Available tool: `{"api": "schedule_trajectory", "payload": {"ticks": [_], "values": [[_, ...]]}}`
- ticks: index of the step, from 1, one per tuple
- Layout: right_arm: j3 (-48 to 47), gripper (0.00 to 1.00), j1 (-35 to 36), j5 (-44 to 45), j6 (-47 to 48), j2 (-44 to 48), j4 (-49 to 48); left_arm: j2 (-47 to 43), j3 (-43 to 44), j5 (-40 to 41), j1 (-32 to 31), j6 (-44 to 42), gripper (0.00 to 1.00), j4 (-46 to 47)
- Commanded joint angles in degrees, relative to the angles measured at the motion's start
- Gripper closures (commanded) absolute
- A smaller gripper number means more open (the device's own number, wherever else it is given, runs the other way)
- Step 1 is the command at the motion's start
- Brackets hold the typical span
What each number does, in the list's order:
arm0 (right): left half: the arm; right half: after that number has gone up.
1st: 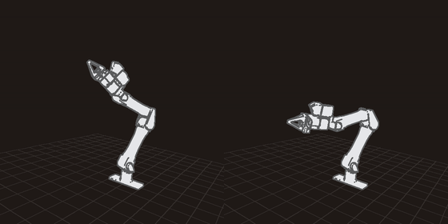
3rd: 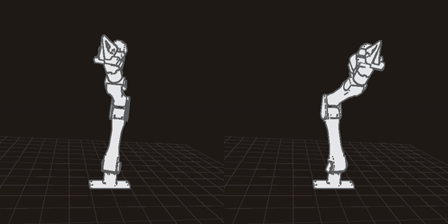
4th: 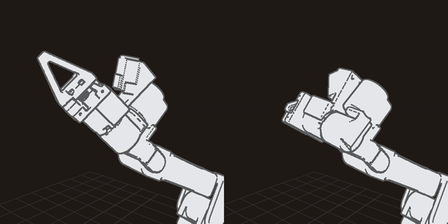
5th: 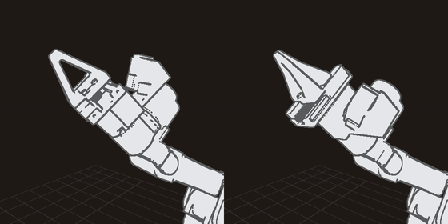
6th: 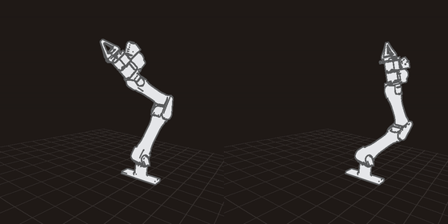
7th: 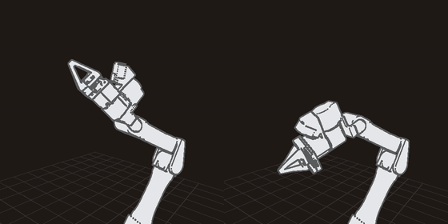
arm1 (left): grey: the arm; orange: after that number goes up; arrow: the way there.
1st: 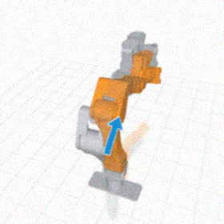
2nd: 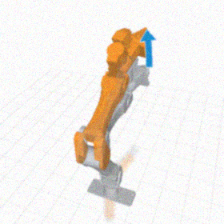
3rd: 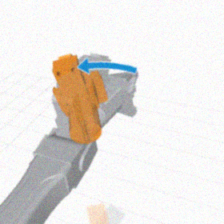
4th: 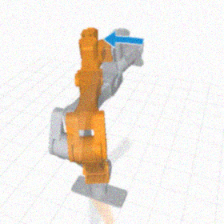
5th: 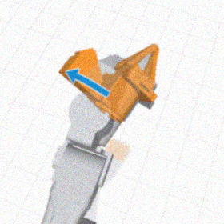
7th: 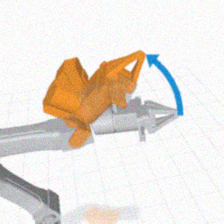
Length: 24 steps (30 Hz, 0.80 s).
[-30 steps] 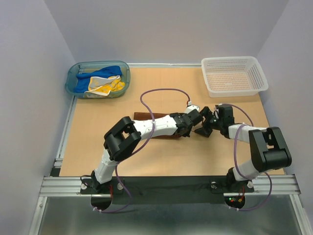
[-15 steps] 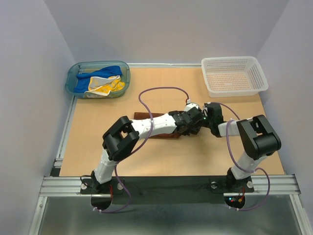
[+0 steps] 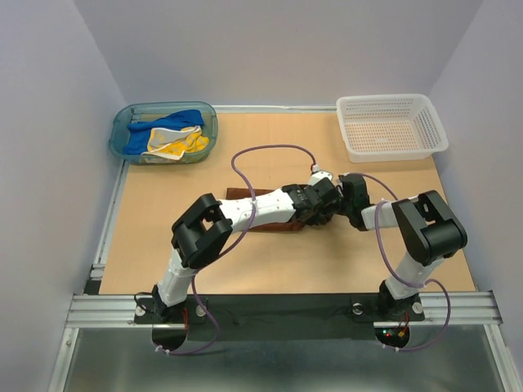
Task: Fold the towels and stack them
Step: Neatly place the folded towel into the bin
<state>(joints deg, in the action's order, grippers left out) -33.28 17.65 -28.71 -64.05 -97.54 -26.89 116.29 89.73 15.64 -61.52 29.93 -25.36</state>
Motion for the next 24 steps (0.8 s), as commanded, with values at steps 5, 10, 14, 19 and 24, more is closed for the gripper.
{"api": "schedule_trajectory", "payload": {"ticks": [5,10,14,19,24], "values": [[-0.56,0.57,0.98,4.19,6.3,-0.29,9.23,-0.19,5.45,-0.61,0.52,0.39,0.86,1.11],[-3.98,0.97,0.9,5.24,10.17,0.15,12.73,-1.68,4.23,-1.66,0.7,0.48,0.6,1.28],[-8.29,0.99,0.63,6.73,16.22,0.68,18.01,-5.54,0.28,-2.8,2.45,1.27,0.27,2.95],[-18.73,0.99,-1.12,8.57,30.19,-0.46,28.81,-14.76,-7.88,-5.71,8.51,0.74,0.18,6.11],[-30.42,0.98,-3.14,9.64,41.27,-3.62,38.73,-25.91,-14.05,-6.93,16.85,-3.29,0.17,7.17]]}}
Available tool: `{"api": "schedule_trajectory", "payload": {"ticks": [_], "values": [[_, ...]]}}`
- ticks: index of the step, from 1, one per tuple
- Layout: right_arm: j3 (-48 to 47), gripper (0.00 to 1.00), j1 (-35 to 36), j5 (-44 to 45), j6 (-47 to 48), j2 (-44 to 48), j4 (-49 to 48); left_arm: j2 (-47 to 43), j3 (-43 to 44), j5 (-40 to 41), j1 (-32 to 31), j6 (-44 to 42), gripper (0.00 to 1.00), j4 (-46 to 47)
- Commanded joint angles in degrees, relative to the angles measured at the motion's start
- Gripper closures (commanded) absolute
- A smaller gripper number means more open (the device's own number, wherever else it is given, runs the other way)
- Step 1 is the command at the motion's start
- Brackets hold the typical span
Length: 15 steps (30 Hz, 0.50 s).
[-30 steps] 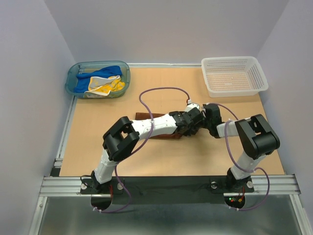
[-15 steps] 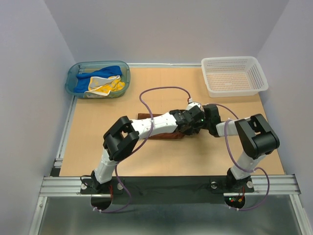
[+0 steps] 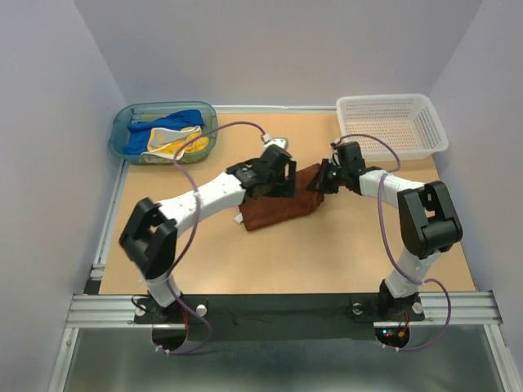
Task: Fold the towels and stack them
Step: Neatly place the folded towel into the bin
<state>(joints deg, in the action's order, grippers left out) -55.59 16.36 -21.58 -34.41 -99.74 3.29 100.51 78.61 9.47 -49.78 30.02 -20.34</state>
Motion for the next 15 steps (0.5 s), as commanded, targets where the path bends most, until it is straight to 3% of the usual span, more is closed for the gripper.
{"api": "schedule_trajectory", "payload": {"ticks": [1,8,15], "values": [[-12.22,1.0,-2.21,1.64,14.26,-2.55,10.05,-11.64,-4.76,-1.03,8.87,-5.48,0.17,2.14],[-34.44,1.0,-5.63,2.16,25.44,-9.31,22.1,-22.54,-14.78,-3.41,25.93,-14.27,0.1,6.8],[-55.39,1.0,-9.06,5.68,37.12,-17.84,33.35,-23.61,-24.29,-1.4,29.21,-15.16,0.1,13.92]]}}
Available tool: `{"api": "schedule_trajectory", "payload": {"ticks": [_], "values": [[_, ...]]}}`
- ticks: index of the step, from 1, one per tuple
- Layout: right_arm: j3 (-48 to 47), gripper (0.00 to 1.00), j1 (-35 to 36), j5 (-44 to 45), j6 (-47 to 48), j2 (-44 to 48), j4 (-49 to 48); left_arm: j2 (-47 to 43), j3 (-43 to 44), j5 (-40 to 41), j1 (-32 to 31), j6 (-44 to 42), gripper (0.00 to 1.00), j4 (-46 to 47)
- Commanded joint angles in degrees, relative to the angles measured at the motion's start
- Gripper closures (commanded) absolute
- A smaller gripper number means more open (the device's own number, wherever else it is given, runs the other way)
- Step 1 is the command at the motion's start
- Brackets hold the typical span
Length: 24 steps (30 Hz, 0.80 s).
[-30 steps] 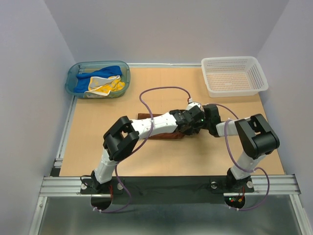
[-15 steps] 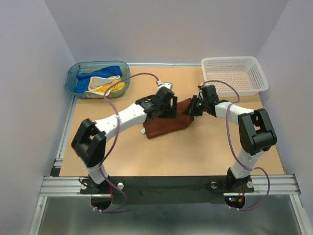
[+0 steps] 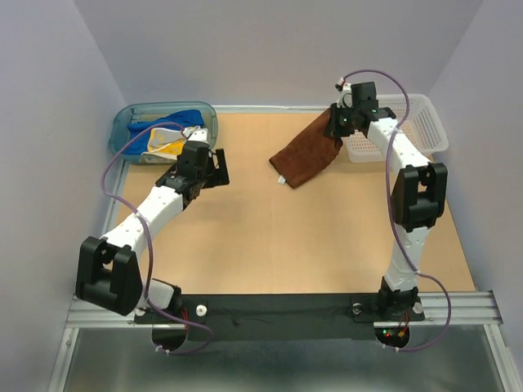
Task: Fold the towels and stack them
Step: Neatly place the folded towel into the bin
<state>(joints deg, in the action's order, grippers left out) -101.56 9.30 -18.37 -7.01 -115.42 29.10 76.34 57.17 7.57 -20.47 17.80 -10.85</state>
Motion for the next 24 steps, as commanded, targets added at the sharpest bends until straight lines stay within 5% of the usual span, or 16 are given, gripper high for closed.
{"api": "schedule_trajectory", "payload": {"ticks": [1,8,24], "values": [[-13.97,0.99,-2.35,2.55,11.82,-2.7,9.46,2.22,-2.5,1.21,-0.01,-3.38,0.1,3.13],[-25.25,1.0,-7.1,-0.26,17.81,-4.99,12.73,8.12,-0.39,3.85,0.6,-3.74,0.1,3.21],[-30.89,0.99,-15.89,7.47,29.06,-10.62,12.73,15.77,-0.92,6.58,0.69,-3.3,0.11,4.61]]}}
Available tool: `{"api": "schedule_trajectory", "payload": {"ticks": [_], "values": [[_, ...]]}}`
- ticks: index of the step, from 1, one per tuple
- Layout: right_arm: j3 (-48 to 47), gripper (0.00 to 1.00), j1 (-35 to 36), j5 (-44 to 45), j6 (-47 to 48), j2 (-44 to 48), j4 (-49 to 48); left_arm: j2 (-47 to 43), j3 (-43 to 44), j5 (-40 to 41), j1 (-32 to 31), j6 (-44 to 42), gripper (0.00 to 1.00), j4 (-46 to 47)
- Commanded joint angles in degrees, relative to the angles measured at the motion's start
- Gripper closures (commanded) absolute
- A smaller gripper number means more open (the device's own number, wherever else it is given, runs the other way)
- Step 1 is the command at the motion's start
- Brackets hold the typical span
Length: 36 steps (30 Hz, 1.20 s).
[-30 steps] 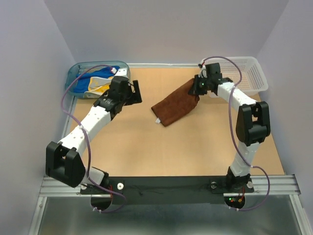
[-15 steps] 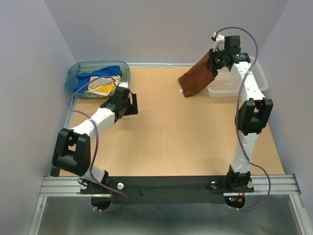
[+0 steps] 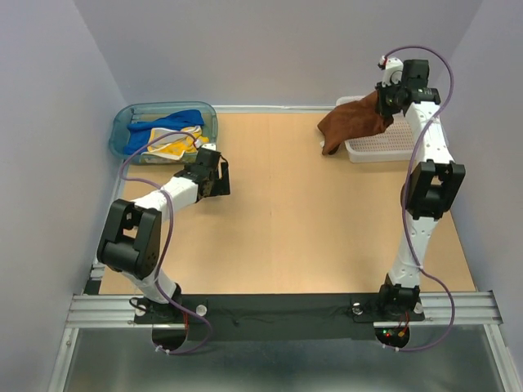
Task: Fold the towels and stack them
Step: Neatly place the folded towel into the bin
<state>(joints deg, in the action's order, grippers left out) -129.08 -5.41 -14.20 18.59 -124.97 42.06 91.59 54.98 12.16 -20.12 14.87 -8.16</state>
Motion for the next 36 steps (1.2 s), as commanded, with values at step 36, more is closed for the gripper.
{"api": "schedule_trajectory", "payload": {"ticks": [36], "values": [[-3.02,0.99,-6.98,13.49,5.14,-10.29,-5.76,4.39,1.71,0.76,0.08,-0.2,0.11,1.84]]}}
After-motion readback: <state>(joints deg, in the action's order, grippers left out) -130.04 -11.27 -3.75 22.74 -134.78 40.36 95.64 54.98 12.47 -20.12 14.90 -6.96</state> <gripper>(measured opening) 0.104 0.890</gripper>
